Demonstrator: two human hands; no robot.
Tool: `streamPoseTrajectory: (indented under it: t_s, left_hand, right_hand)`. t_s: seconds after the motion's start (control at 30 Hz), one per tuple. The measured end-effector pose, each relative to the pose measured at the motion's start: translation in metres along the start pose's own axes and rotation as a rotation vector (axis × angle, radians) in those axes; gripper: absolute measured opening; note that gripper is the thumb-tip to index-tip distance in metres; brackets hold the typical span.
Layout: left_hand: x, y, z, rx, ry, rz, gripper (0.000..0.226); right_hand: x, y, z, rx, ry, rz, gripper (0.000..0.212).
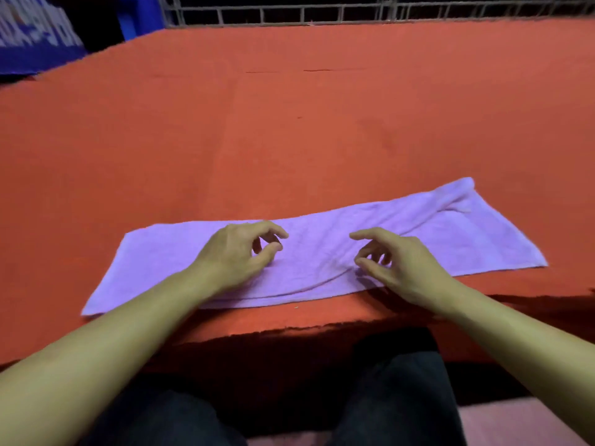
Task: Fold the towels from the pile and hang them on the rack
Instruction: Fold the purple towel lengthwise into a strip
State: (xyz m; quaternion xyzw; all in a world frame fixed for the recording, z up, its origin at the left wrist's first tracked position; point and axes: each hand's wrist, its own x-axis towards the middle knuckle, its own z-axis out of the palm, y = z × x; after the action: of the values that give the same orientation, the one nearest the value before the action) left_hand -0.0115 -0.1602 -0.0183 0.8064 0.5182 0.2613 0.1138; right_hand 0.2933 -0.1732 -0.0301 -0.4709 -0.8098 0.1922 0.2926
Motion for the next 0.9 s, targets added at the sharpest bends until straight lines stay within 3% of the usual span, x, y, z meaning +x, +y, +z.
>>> streamPoseTrajectory:
  t_s: [0.2, 0.43, 0.57, 0.77, 0.9]
  left_hand:
    - [0.079, 0.08, 0.072, -0.194, -0.105, 0.11, 0.022]
    - [0.155, 0.147, 0.133, -0.202, -0.165, 0.118, 0.018]
    - [0.18, 0.162, 0.157, -0.219, -0.172, 0.055, 0.019]
    - [0.185, 0.158, 0.17, -0.248, -0.17, -0.054, 0.02]
    - [0.182, 0.158, 0.172, -0.248, -0.169, -0.098, 0.02]
  right_hand:
    - [-0.022, 0.068, -0.062, 0.008, 0.172, 0.236, 0.039]
    - [-0.004, 0.147, -0.123, -0.159, 0.366, 0.514, 0.039]
    - [0.013, 0.179, -0.137, -0.24, 0.349, 0.472, 0.044]
    - [0.026, 0.201, -0.137, -0.369, 0.113, 0.361, 0.047]
    - [0.03, 0.205, -0.134, -0.368, 0.138, 0.328, 0.051]
